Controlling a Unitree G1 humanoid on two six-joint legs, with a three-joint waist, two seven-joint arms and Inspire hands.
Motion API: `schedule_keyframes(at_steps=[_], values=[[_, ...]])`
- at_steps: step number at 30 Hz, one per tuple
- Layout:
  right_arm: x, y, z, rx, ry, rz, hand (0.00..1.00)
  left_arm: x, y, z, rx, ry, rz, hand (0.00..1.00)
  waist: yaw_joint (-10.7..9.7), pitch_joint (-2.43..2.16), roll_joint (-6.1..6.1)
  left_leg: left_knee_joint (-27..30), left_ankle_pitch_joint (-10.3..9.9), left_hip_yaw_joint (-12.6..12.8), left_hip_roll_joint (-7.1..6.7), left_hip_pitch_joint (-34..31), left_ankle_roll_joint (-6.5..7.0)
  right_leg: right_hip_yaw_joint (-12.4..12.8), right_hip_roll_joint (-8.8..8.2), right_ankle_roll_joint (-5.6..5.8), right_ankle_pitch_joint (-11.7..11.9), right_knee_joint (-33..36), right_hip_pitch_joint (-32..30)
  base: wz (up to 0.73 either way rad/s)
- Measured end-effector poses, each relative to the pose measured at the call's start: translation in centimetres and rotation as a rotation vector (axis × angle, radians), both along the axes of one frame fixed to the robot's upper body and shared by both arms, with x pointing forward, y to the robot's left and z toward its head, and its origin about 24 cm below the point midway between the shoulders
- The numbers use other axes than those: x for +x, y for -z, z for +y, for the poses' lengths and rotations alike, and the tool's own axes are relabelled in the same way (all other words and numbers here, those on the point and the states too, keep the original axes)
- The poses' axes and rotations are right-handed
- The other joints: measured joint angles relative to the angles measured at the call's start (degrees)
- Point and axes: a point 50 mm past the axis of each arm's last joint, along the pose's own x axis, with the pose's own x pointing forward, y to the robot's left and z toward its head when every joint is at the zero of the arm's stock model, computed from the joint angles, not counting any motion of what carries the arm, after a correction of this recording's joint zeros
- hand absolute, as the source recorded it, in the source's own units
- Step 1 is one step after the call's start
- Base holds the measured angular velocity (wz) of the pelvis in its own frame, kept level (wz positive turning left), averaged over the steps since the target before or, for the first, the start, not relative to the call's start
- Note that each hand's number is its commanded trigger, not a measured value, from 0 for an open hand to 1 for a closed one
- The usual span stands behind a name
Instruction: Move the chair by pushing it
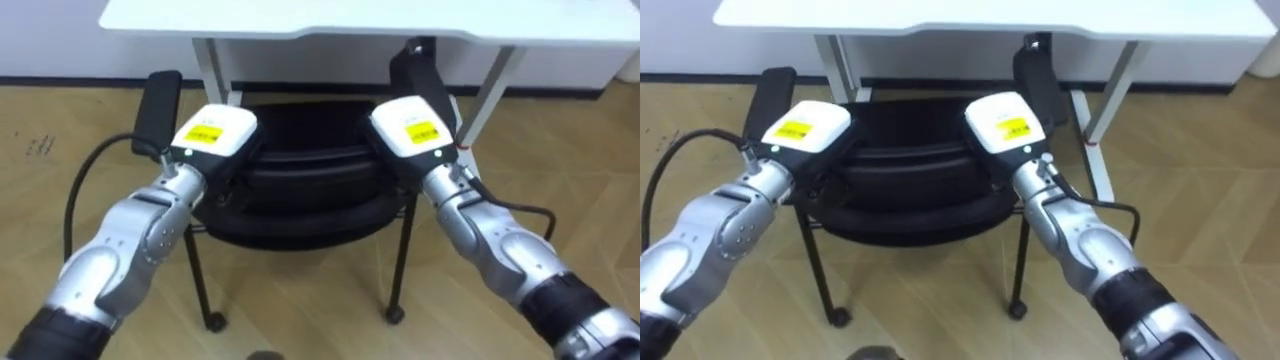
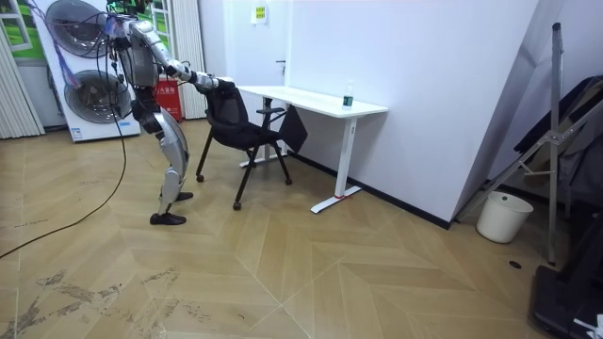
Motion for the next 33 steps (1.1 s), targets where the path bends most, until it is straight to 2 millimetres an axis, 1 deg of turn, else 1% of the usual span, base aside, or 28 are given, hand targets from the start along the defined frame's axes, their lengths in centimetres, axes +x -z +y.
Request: schedule_keyframes(at_steps=[1,2,3,4,6,9,11,12,13,15,16,19,21,22,24,25,26,27,28,29,30,31,32,33], values=[[0.0,0.0,0.1,-0.001,-0.001,-0.002,1.00,-0.1,0.1,-0.1,-0.008,-0.003,0.000,1.00,-0.3,0.14,0.25,-0.8,0.1,0.0,-0.20,0.3,0.09,0.0,0.03,0.20,0.3,-0.8,0.3,0.00],[0.0,0.0,0.0,-0.006,0.000,-0.004,1.00,-0.1,0.2,-0.2,-0.013,-0.007,0.000,1.00,-0.5,0.13,0.34,-1.1,0.2,0.0,-0.35,0.4,0.18,0.0,-0.03,0.36,0.5,-1.1,0.4,0.07],[0.0,0.0,0.0,-0.009,-0.001,-0.006,1.00,-0.2,0.4,-0.2,-0.018,-0.015,-0.003,1.00,-1.1,0.10,0.37,-1.9,0.7,-0.1,-0.85,0.6,0.32,0.0,-0.22,0.48,0.7,-1.4,0.5,0.17],[-0.1,0.0,0.0,-0.010,-0.003,-0.005,1.00,-0.4,0.6,-0.1,-0.022,-0.020,-0.005,1.00,-1.9,0.06,0.47,-2.4,1.0,-0.2,-1.14,0.8,0.49,0.0,-0.28,0.11,0.9,-1.7,0.8,0.18],[-0.4,0.4,0.0,-0.012,-0.006,0.004,1.00,-0.7,1.1,-0.2,-0.025,-0.025,-0.003,1.00,-2.3,-0.01,0.88,-2.5,0.9,-0.4,-1.19,1.7,0.39,0.0,-0.07,0.08,0.8,-2.3,2.2,0.14],[-0.5,0.4,0.1,-0.021,-0.012,0.003,1.00,-1.0,1.4,-0.2,-0.029,-0.034,0.002,1.00,-3.2,0.06,1.44,-2.5,0.8,-0.8,-1.21,2.3,0.19,-0.9,-0.07,-0.14,0.2,-2.3,3.2,0.15],[-0.9,0.9,-0.3,-0.035,-0.015,0.014,1.00,-1.4,2.2,-0.5,-0.046,-0.046,0.027,1.00,-4.5,-0.04,2.06,-2.3,0.8,-0.9,-1.94,3.6,0.18,-1.9,-0.91,0.14,-0.6,-2.0,4.9,0.27],[-1.0,1.0,-0.4,-0.039,-0.017,0.015,1.00,-1.6,2.4,-0.5,-0.050,-0.047,0.031,1.00,-4.8,-0.02,2.25,-2.3,0.8,-0.7,-2.03,3.9,0.18,-2.1,-1.10,0.24,-0.8,-1.9,5.3,0.16],[-1.1,1.1,-0.6,-0.044,-0.022,0.018,1.00,-1.8,2.7,-0.6,-0.057,-0.047,0.035,1.00,-4.9,-0.05,2.36,-2.4,0.8,-0.1,-2.13,4.4,0.19,-1.9,-1.93,0.27,-1.2,-1.3,5.5,0.08],[-1.2,1.2,-0.9,-0.053,-0.027,0.025,1.00,-2.1,3.0,-0.8,-0.068,-0.046,0.038,1.00,-5.3,-0.06,2.32,-2.6,0.8,0.2,-2.67,5.0,0.22,-2.1,-2.79,0.35,-2.0,-0.3,5.8,0.11],[-1.4,1.4,-1.1,-0.053,-0.025,0.036,1.00,-2.2,3.4,-1.0,-0.070,-0.043,0.043,1.00,-5.7,-0.13,2.30,-3.0,0.8,0.0,-3.14,5.6,0.22,-2.4,-3.21,0.59,-2.3,-0.2,6.4,0.14],[-1.7,1.7,-1.3,-0.053,-0.025,0.045,1.00,-2.5,3.7,-1.1,-0.072,-0.040,0.051,1.00,-6.3,-0.19,2.04,-4.0,1.0,-0.2,-3.91,6.8,0.24,-2.6,-3.68,0.76,-2.5,-0.4,7.4,0.06],[-1.9,1.9,-1.3,-0.046,-0.018,0.044,1.00,-2.8,3.9,-1.2,-0.066,-0.039,0.046,1.00,-6.3,-0.29,1.87,-4.5,1.1,0.1,-3.99,7.5,0.26,-2.3,-3.66,0.90,-2.3,-1.0,7.7,-0.06],[-2.2,2.0,-1.4,-0.043,-0.017,0.039,1.00,-2.9,3.9,-1.2,-0.064,-0.037,0.042,1.00,-6.3,-0.41,1.79,-4.6,1.1,0.0,-4.02,7.5,0.26,-2.1,-3.58,0.99,-2.1,-1.4,7.8,-0.09],[-2.4,1.9,-1.4,-0.045,-0.021,0.027,1.00,-3.2,3.8,-1.1,-0.063,-0.034,0.039,1.00,-6.1,-0.41,1.64,-4.3,1.1,0.2,-4.20,7.5,0.26,-1.4,-3.68,1.15,-2.0,-1.5,7.5,-0.18],[-2.5,1.9,-1.2,-0.044,-0.031,0.026,1.00,-3.4,3.9,-1.0,-0.061,-0.035,0.041,1.00,-6.0,-0.42,1.65,-3.4,1.1,0.0,-4.41,7.4,0.27,-0.2,-3.74,1.32,-1.9,-1.4,7.4,-0.37],[-2.6,2.0,-1.2,-0.044,-0.035,0.030,1.00,-3.6,4.0,-0.9,-0.061,-0.031,0.046,1.00,-5.9,-0.45,1.73,-1.0,1.1,-0.4,-4.46,6.7,0.28,1.5,-3.60,1.50,-1.7,-1.5,7.5,-0.38],[-2.7,2.0,-1.2,-0.042,-0.037,0.033,1.00,-3.8,4.0,-1.0,-0.062,-0.029,0.048,1.00,-5.8,-0.47,1.77,0.0,1.1,-0.6,-4.52,6.1,0.30,2.3,-3.54,1.59,-1.7,-1.5,8.1,-0.36],[-3.1,2.4,-1.4,-0.034,-0.034,0.042,1.00,-4.1,4.2,-1.1,-0.064,-0.018,0.062,1.00,-5.8,-0.86,1.52,-0.9,0.6,-1.2,-5.19,6.7,0.62,4.0,-3.59,2.17,-1.4,-2.3,8.4,-0.18],[-3.5,2.5,-1.6,-0.026,-0.030,0.041,1.00,-4.2,4.0,-1.3,-0.064,0.001,0.067,1.00,-6.2,-1.19,1.29,-4.3,0.1,-1.3,-5.76,9.1,0.71,5.7,-3.72,3.05,-0.9,-3.4,8.0,-0.10],[-3.5,2.3,-1.8,-0.023,-0.027,0.034,1.00,-4.2,3.9,-1.4,-0.066,0.006,0.064,1.00,-6.6,-1.21,1.23,-5.8,0.0,-0.6,-6.03,9.6,0.92,6.6,-3.78,3.45,-0.7,-3.9,7.8,-0.16],[-3.4,2.1,-2.2,-0.028,-0.026,0.025,1.00,-4.2,3.8,-1.4,-0.068,0.008,0.058,1.00,-6.4,-1.19,1.18,-7.2,0.3,1.5,-6.06,10.0,1.62,7.7,-3.74,4.00,0.1,-4.5,7.0,-0.40],[-3.4,2.2,-1.9,-0.023,-0.028,0.022,1.00,-4.2,3.8,-1.2,-0.061,0.008,0.059,1.00,-6.4,-1.19,1.20,-7.8,0.4,2.8,-6.10,10.5,1.81,8.9,-3.67,4.38,1.0,-5.7,7.0,-0.48],[-3.4,2.2,-1.9,-0.021,-0.027,0.020,1.00,-4.2,3.8,-1.2,-0.058,0.009,0.058,1.00,-6.6,-1.19,1.20,-7.9,0.4,3.2,-6.10,10.5,1.89,9.3,-3.60,4.57,1.4,-6.2,7.1,-0.36]])
